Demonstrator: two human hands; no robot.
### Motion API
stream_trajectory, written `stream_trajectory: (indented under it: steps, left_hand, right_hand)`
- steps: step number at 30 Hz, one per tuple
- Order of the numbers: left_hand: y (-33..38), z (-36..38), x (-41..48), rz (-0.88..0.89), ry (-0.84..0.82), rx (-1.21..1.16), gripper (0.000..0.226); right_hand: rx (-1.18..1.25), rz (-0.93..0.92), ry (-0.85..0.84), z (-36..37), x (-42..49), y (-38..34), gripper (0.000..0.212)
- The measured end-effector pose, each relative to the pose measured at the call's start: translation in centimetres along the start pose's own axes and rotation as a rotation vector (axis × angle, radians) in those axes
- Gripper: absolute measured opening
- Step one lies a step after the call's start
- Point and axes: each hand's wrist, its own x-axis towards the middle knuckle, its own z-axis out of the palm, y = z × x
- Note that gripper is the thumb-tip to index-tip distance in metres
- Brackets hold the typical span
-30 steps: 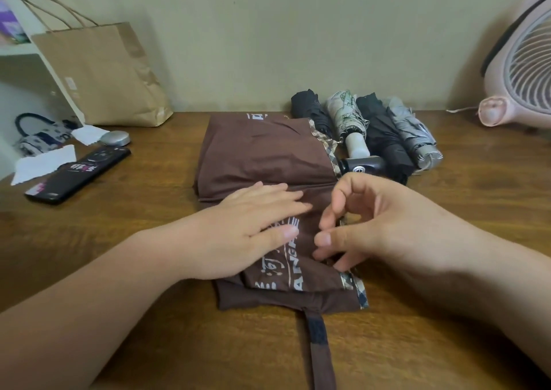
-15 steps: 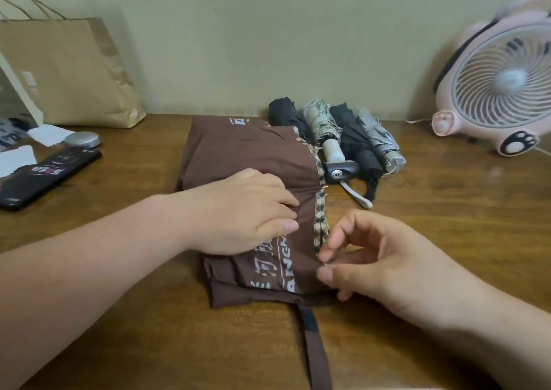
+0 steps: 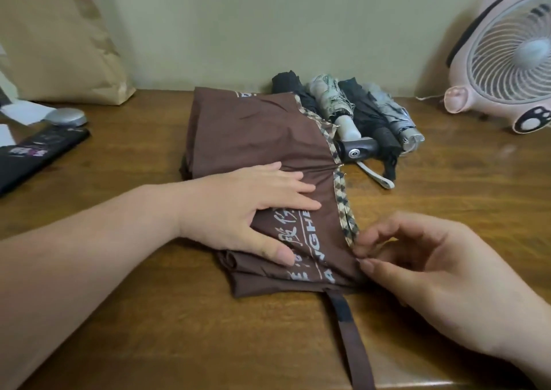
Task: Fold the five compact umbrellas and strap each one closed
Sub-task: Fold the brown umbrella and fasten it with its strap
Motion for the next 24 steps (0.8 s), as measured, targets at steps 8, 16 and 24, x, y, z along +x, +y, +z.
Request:
stream_trajectory:
  steps: [8, 16, 24]
  left_hand:
    - [0.0, 0.1, 0.4, -0.036, -0.135, 0.085, 0.125]
    - [0.1, -0.2, 0.8, 0.004, -0.127, 0.045, 0.136]
    - [0.4, -0.2, 0.7, 0.029, -0.164, 0.056, 0.123]
  right_hand:
    - [-0.164, 0.027, 0.009, 0.0, 2.0, -2.4, 0.028]
    - [-0.292, -0.146, 0.057, 1.2, 1.1, 0.4, 0.043]
    - [-0.633, -0.271, 0.001, 1.4, 0.4, 0.2, 0.040]
